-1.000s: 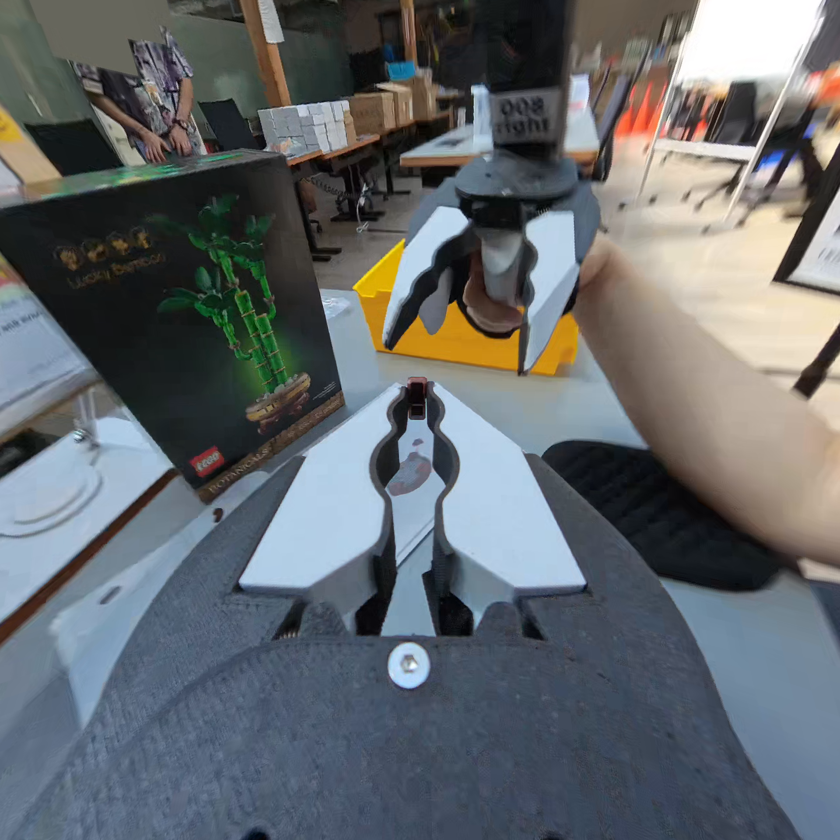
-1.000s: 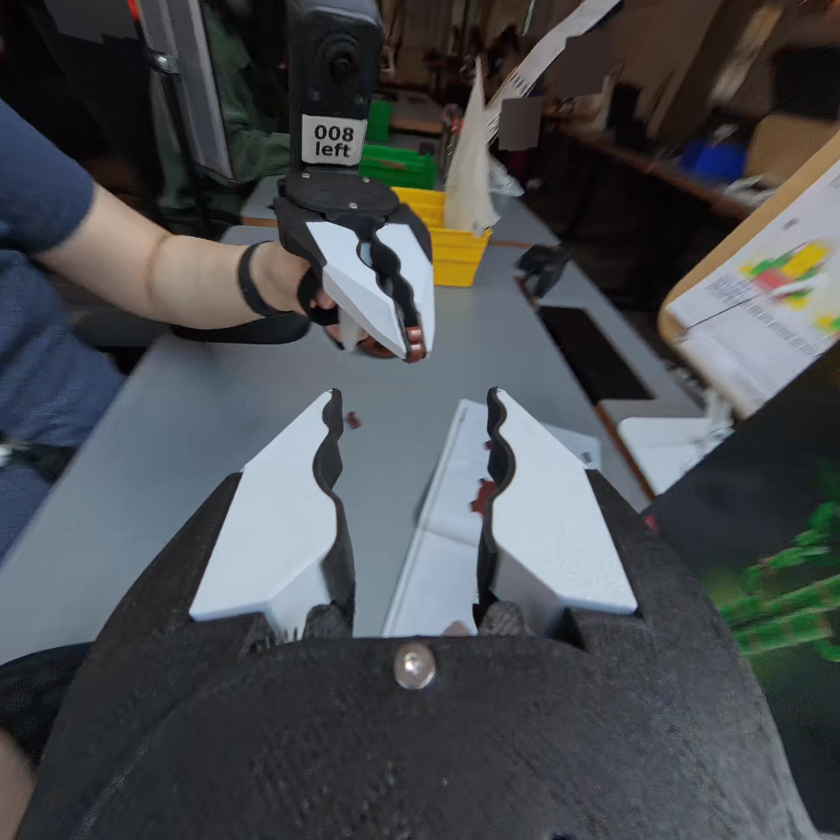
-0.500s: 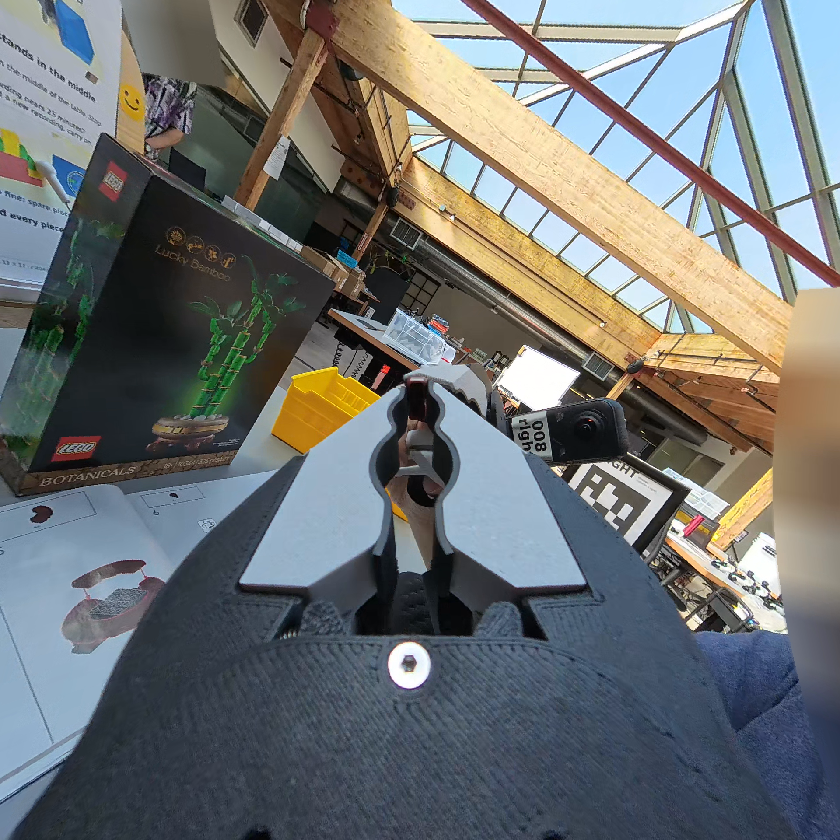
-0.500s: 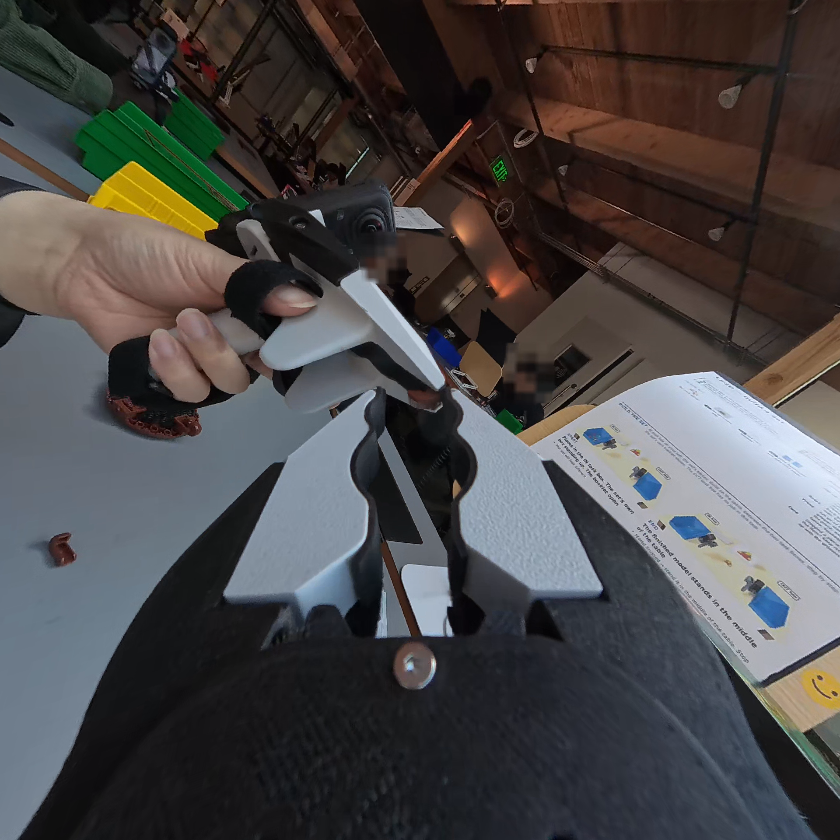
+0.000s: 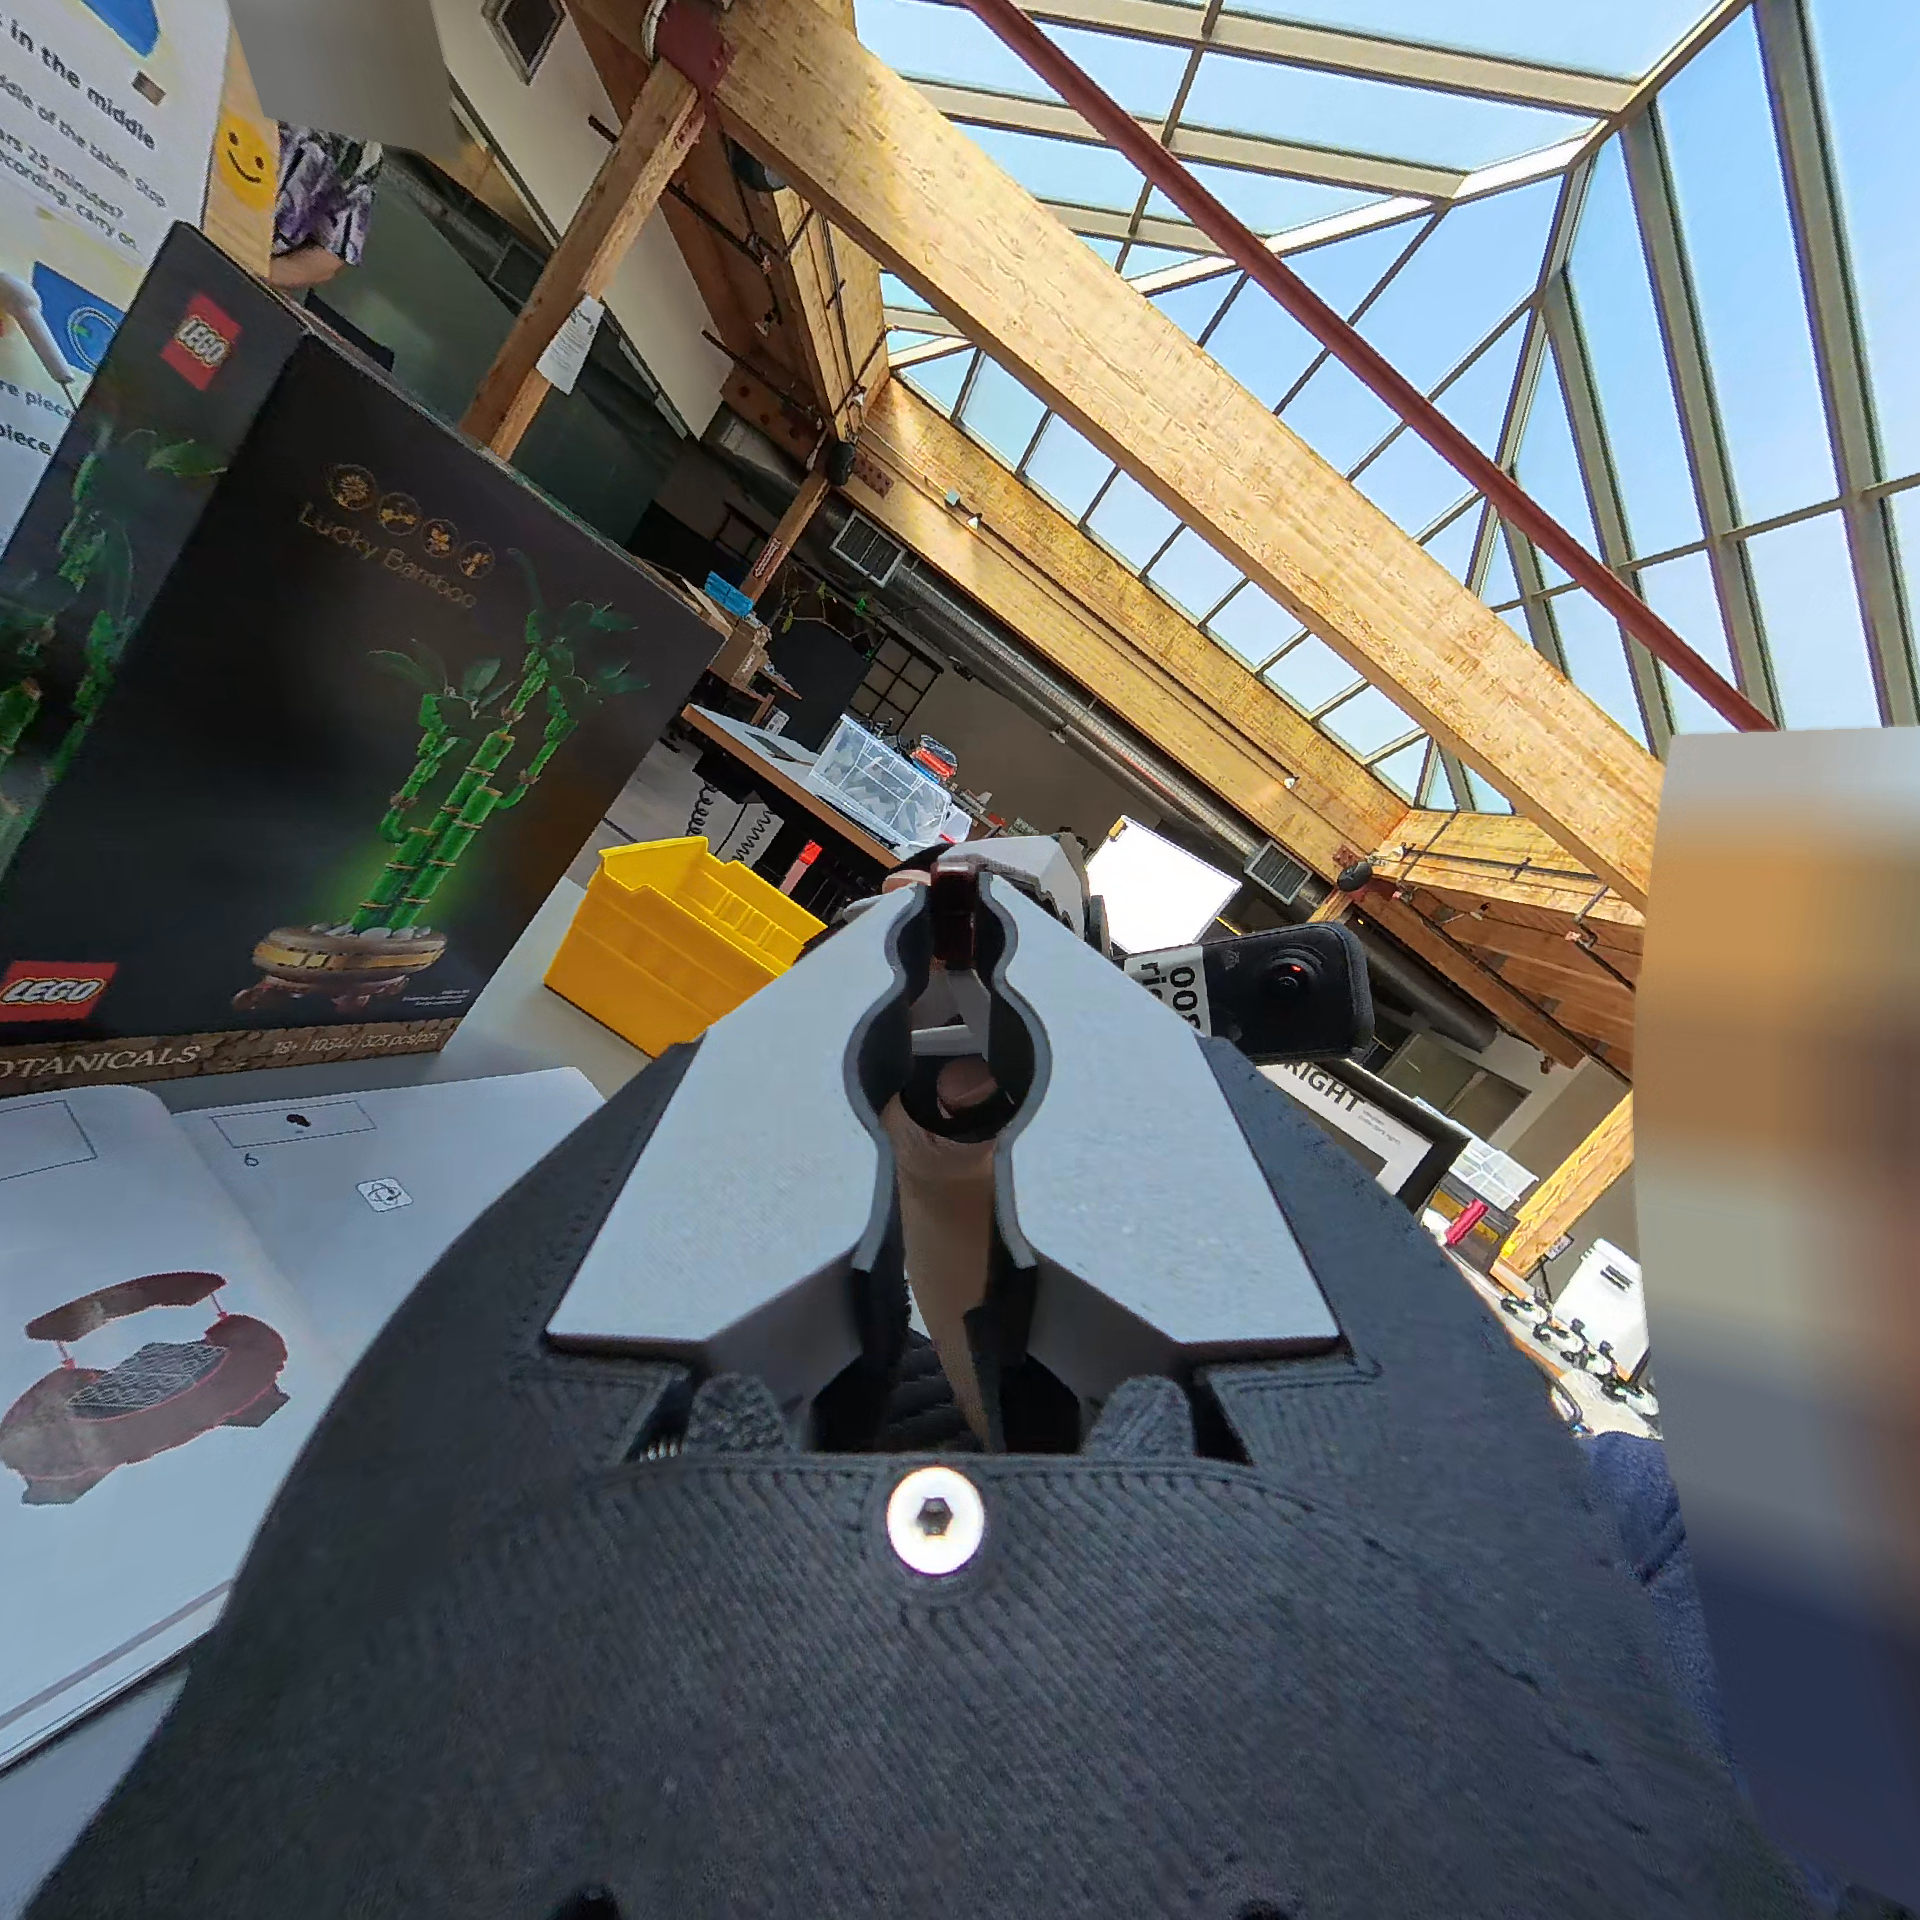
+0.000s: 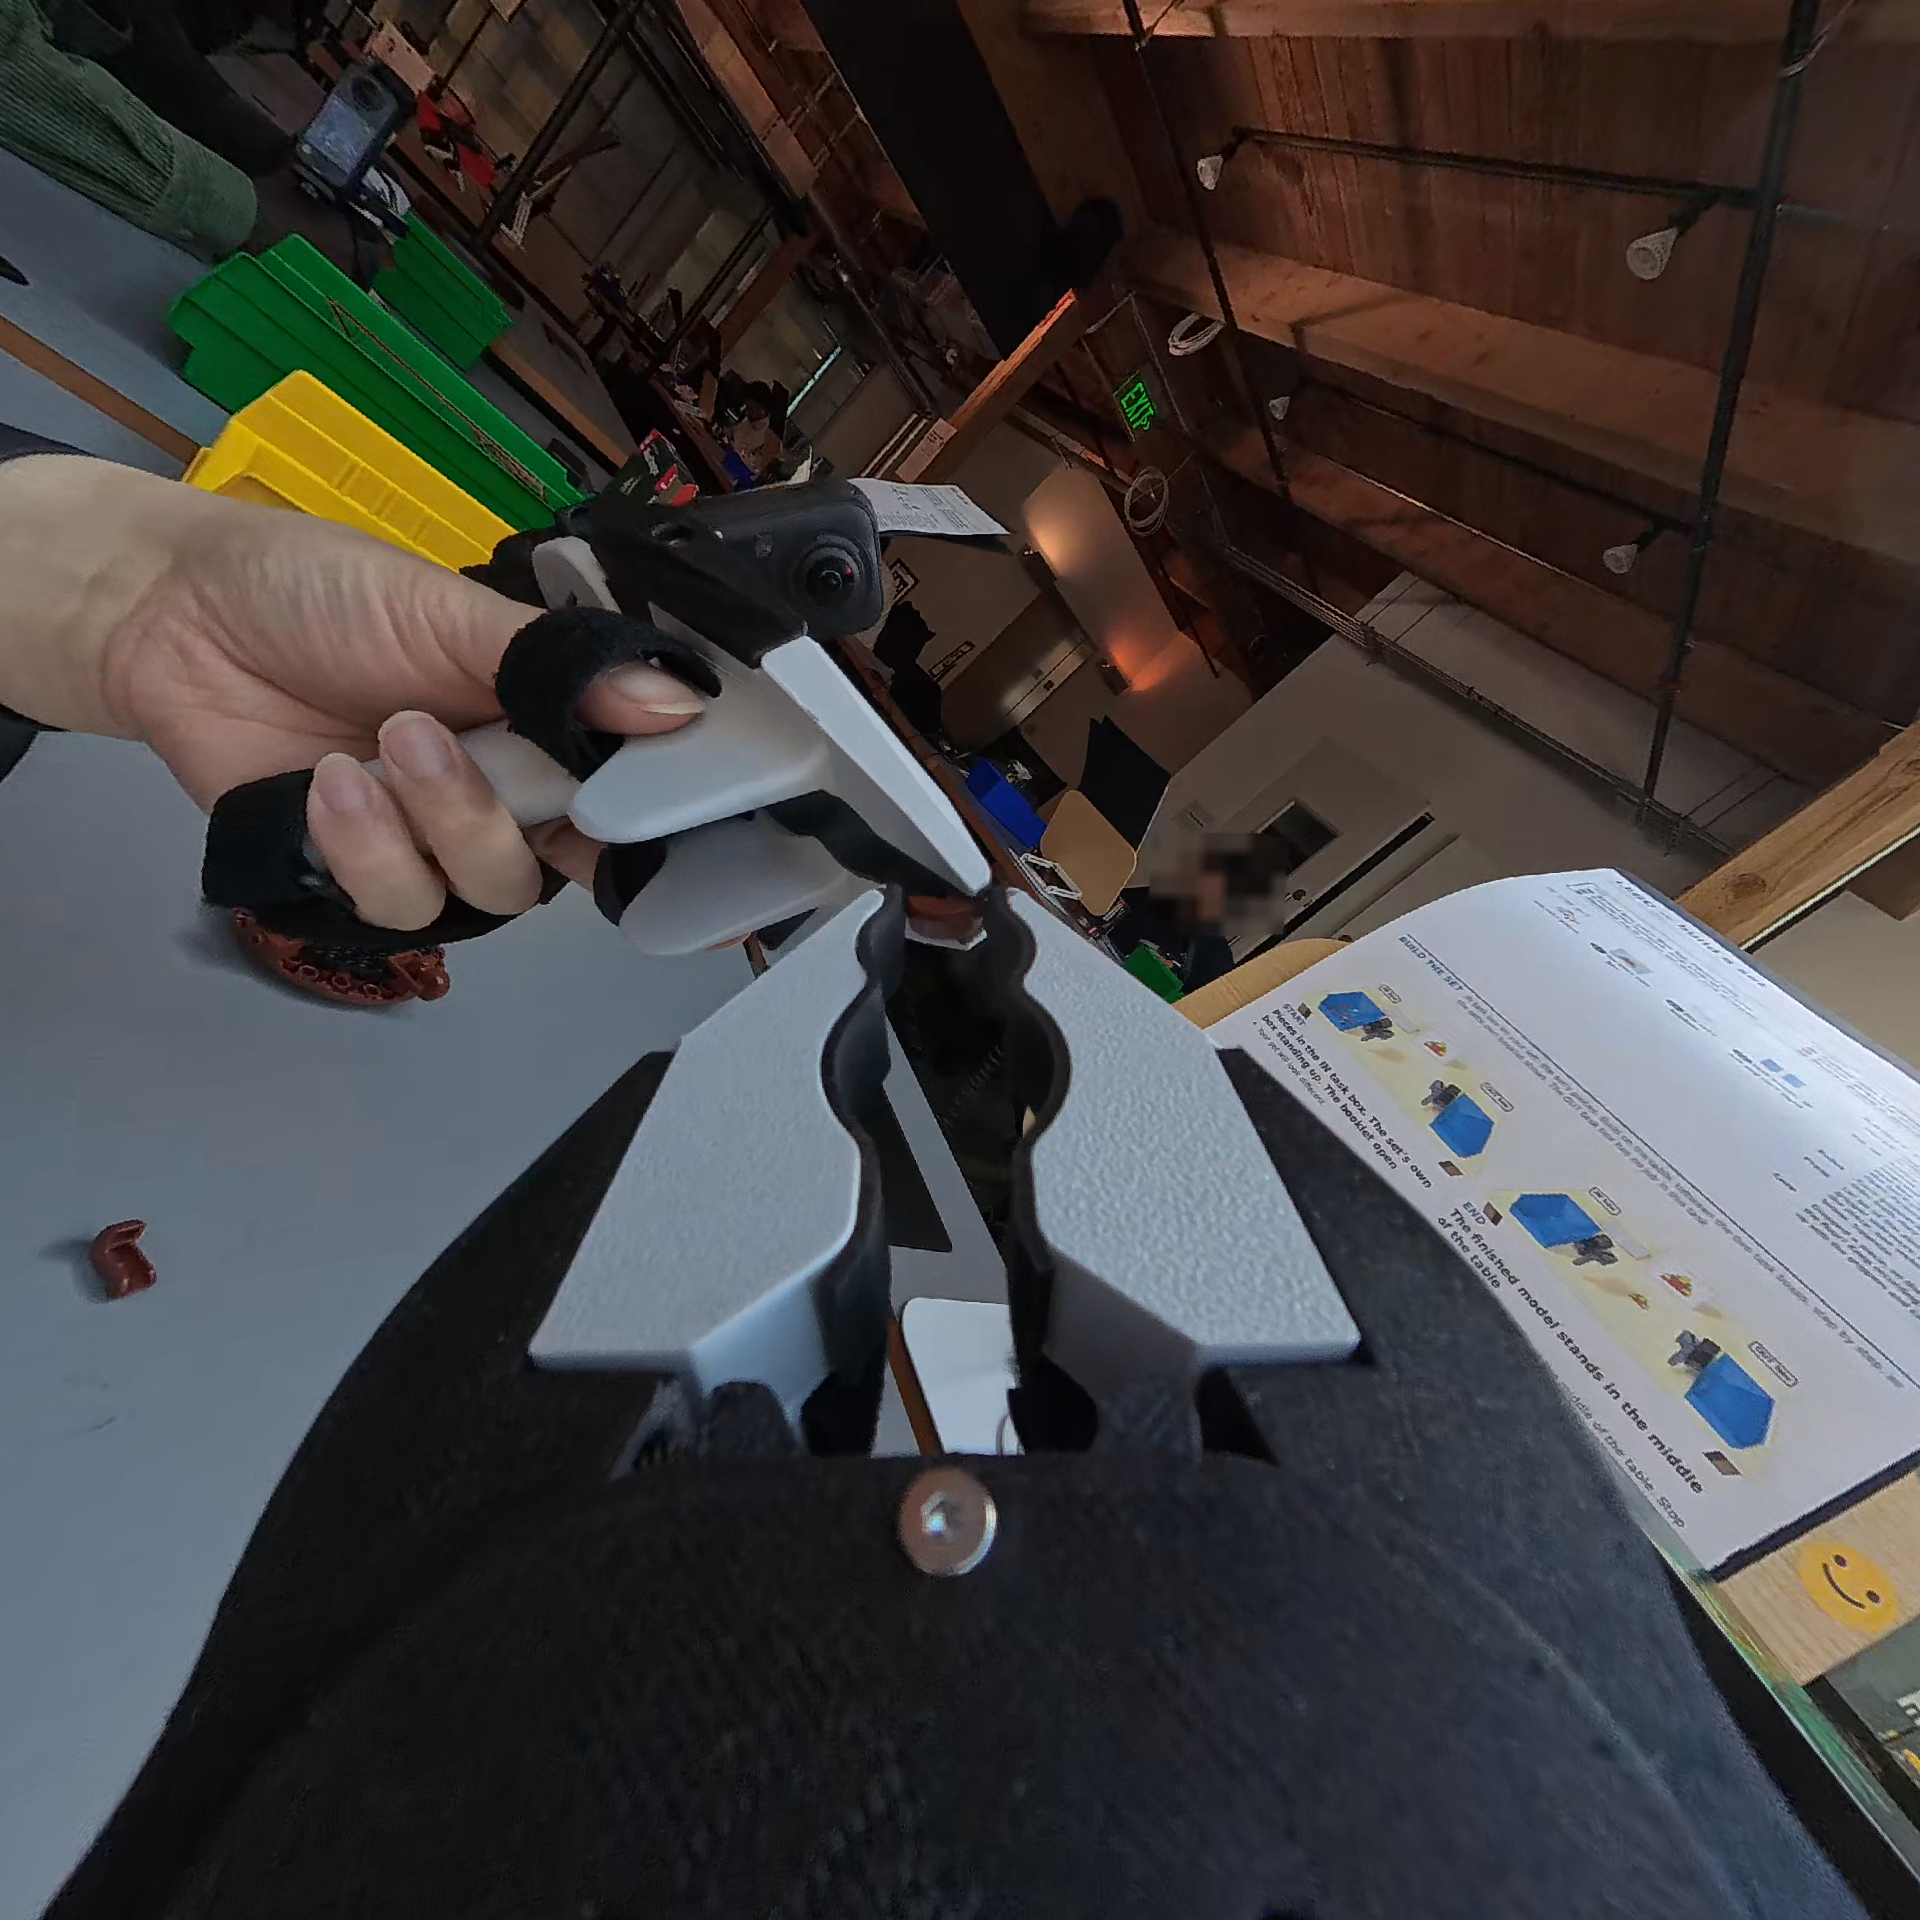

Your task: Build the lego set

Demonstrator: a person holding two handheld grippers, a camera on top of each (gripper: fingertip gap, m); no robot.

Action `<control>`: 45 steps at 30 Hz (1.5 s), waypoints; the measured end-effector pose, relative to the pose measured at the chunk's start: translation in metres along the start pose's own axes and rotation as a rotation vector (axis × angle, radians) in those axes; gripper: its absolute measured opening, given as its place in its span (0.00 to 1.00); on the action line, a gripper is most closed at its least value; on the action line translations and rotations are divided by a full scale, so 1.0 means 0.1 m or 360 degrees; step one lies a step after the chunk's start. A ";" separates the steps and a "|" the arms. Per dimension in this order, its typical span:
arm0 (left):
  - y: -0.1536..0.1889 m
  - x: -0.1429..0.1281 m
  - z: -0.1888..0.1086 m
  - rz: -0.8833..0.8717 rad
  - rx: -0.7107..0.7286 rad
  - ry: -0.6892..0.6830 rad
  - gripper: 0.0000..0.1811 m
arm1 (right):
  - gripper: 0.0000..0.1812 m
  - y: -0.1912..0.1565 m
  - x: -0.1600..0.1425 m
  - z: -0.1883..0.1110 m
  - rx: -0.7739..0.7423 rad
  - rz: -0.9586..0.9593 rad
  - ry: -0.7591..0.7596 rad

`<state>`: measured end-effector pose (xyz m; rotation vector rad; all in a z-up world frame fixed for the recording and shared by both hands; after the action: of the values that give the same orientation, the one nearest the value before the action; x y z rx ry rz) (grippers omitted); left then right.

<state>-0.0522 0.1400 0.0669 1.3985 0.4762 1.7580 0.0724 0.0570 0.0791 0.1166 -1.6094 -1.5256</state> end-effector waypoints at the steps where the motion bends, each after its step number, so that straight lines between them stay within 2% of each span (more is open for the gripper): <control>1: 0.00 0.00 0.00 0.0003 -0.0001 0.0000 0.03 | 0.08 0.00 0.00 0.00 0.0001 -0.0012 -0.0005; 13: 0.05 0.01 -0.01 0.0022 -0.0032 0.0011 0.03 | 0.08 0.01 0.05 0.03 0.0011 -0.0005 -0.0025; 14: 0.07 0.01 -0.02 0.0038 -0.0042 0.0012 0.06 | 0.07 0.02 0.04 0.01 0.0019 0.0039 0.0002; 15: 0.11 0.03 -0.02 0.0049 -0.0067 0.0025 0.13 | 0.07 0.04 0.04 -0.02 0.0038 0.0109 0.0063; 17: 0.20 0.08 -0.05 0.0068 -0.0097 0.0066 0.28 | 0.07 0.14 0.02 -0.13 0.0076 0.0366 0.0299; 19: 0.32 0.13 -0.10 0.0144 -0.0158 0.0047 0.29 | 0.07 0.27 0.00 -0.29 0.0160 0.0695 0.0630; 22: 0.47 0.15 -0.19 0.0282 -0.0182 -0.0038 0.27 | 0.07 0.41 0.00 -0.56 0.0298 0.0959 0.1147; 27: 0.60 0.15 -0.31 0.0377 -0.0243 -0.0118 0.23 | 0.07 0.52 0.16 -0.96 0.0471 0.0947 0.1759; 30: 0.67 0.17 -0.35 0.0383 -0.0302 -0.0125 0.21 | 0.08 0.57 0.23 -1.13 0.0461 0.0871 0.1898; 37: 0.82 0.18 -0.42 0.0497 -0.0325 -0.0172 0.19 | 0.07 0.61 0.44 -1.47 0.0549 0.0629 0.1975; 40: 0.83 0.20 -0.45 0.0500 -0.0340 -0.0172 0.18 | 0.08 0.62 0.55 -1.59 0.0541 0.0508 0.1878; 42: 0.83 0.22 -0.48 0.0502 -0.0334 -0.0168 0.17 | 0.07 0.66 0.58 -1.64 0.0474 0.0472 0.1691; 43: 0.83 0.23 -0.49 0.0501 -0.0329 -0.0170 0.17 | 0.07 0.68 0.57 -1.65 0.0424 0.0453 0.1503; 45: 0.82 0.26 -0.52 0.0506 -0.0307 -0.0162 0.18 | 0.08 0.71 0.47 -1.66 0.0291 0.0377 0.0892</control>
<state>-0.1319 0.1217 0.1261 1.4758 0.0266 1.9125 0.1836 -0.0806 0.1378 0.4027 -1.2518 -1.0412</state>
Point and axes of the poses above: each gripper's, where its closed fingertips meet, z out along the fingers, x out of its top, y = z × x across the jaws, the point moved 9 cm from there along -z, back along the fingers, and after that the axes turned 11 degrees about -z, right-handed, at the moved point
